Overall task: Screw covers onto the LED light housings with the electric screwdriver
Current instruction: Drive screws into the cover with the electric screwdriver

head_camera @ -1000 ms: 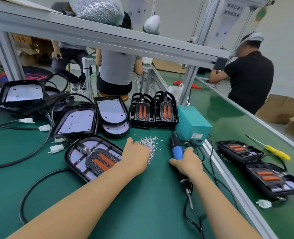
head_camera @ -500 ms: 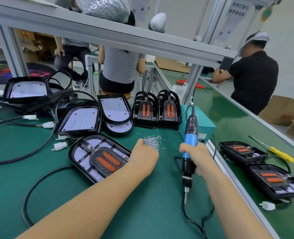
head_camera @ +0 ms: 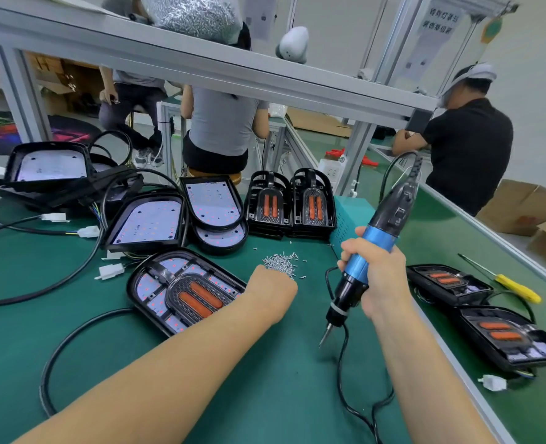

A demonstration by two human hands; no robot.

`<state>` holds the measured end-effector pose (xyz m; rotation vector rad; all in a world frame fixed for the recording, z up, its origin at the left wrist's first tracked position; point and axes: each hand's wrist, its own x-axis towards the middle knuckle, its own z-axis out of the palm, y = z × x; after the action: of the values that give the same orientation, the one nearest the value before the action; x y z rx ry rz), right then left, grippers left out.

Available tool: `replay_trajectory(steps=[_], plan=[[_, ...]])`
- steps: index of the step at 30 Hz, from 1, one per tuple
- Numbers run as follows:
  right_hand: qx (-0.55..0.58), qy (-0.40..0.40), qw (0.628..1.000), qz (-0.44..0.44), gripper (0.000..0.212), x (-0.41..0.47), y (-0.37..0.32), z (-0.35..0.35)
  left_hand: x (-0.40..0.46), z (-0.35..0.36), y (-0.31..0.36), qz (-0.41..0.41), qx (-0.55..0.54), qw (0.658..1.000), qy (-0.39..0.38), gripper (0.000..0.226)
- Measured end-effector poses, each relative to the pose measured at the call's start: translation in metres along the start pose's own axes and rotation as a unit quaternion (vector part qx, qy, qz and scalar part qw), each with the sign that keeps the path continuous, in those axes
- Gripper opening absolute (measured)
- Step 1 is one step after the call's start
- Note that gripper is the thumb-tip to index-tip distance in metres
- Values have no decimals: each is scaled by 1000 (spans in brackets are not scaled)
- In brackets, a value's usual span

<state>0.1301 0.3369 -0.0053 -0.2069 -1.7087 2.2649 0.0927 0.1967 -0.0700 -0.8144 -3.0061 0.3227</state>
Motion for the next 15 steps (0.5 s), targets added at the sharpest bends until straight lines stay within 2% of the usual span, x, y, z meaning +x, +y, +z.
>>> replay_trajectory(steps=[12,14,15], plan=[[6,-7,998,-66,39,-13,-2,13,-6,-8,-4,-24,-42,999,7,18],[12,-2,997,-77,38,-14,-3,14,-11,-13,-10,-55,-101,992,49,17],[22,-1,996,-83,37,-15,-4,15,-14,-14,-16,-80,-171,978,92,18]])
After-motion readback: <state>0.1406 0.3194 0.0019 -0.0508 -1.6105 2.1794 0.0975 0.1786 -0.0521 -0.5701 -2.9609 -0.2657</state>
